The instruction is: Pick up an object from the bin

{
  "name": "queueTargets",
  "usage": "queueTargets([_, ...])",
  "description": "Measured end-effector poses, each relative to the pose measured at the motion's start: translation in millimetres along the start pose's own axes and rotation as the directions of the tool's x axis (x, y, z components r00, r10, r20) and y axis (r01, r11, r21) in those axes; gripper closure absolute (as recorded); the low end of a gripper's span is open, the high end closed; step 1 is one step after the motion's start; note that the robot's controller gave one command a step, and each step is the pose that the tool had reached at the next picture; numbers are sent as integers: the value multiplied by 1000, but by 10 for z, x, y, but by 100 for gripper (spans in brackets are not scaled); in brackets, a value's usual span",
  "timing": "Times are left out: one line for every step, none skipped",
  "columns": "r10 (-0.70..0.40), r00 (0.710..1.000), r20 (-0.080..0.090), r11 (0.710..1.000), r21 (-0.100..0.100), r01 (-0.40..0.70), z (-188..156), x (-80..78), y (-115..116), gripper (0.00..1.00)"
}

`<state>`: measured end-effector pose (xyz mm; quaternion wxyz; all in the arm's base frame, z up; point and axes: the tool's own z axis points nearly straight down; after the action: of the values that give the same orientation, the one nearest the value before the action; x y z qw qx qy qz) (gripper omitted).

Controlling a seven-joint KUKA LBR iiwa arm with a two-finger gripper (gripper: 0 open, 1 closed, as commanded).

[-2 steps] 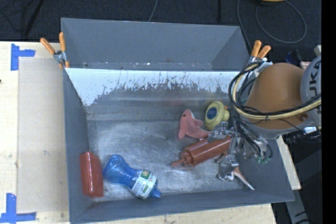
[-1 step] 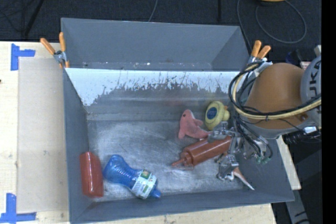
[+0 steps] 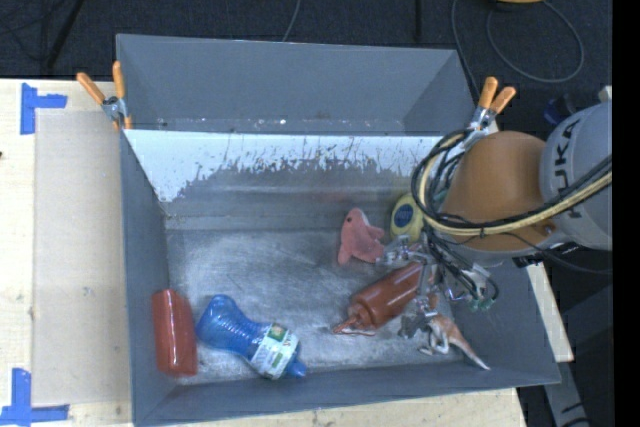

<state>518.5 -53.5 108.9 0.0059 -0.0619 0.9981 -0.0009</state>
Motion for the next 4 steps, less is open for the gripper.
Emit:
queueTargets([-32, 999, -19, 999, -5, 32, -25, 14, 28, 0])
queueTargets([-52, 999, -9, 999, -3, 52, -193, -10, -36, 0])
queueTargets([-24, 1000, -7, 1000, -4, 24, 348, 347, -446, 0])
queueTargets([-223, 975, -15, 975, -7, 222, 355, -208, -514, 100])
